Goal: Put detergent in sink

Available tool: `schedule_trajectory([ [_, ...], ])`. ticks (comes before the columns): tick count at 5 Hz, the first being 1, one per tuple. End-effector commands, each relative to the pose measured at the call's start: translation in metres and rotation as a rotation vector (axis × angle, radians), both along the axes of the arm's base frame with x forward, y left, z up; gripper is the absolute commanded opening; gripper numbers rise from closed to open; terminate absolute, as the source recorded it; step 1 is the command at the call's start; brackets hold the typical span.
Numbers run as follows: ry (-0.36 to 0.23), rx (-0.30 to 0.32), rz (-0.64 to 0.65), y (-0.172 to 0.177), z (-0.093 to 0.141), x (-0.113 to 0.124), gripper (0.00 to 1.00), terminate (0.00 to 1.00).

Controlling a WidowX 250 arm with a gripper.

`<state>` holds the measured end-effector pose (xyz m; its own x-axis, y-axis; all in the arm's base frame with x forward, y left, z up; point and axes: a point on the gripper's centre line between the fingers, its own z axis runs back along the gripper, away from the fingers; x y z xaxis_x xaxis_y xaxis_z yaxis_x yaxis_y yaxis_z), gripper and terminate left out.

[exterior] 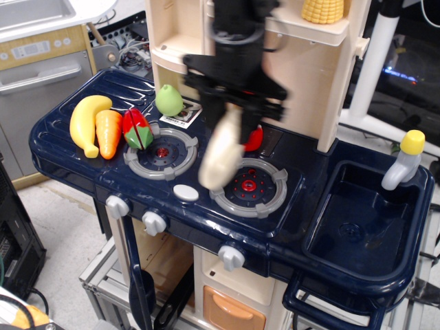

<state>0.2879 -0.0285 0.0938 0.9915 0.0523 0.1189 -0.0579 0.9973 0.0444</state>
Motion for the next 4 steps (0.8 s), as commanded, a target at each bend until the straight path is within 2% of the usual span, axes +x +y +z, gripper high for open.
schedule_trajectory([
  [1,-0.130,-0.129,0.224,-0.067,0.028,0.010,0.00,0.00],
  [2,-0.160,-0.161,0.249,-0.108,0.025,0.014,0.00,0.00],
  [3,-0.197,-0.203,0.212,-0.120,0.016,0.024,0.00,0.00],
  [4,-0.223,-0.186,0.159,-0.119,0.012,0.025,1.00,0.00],
])
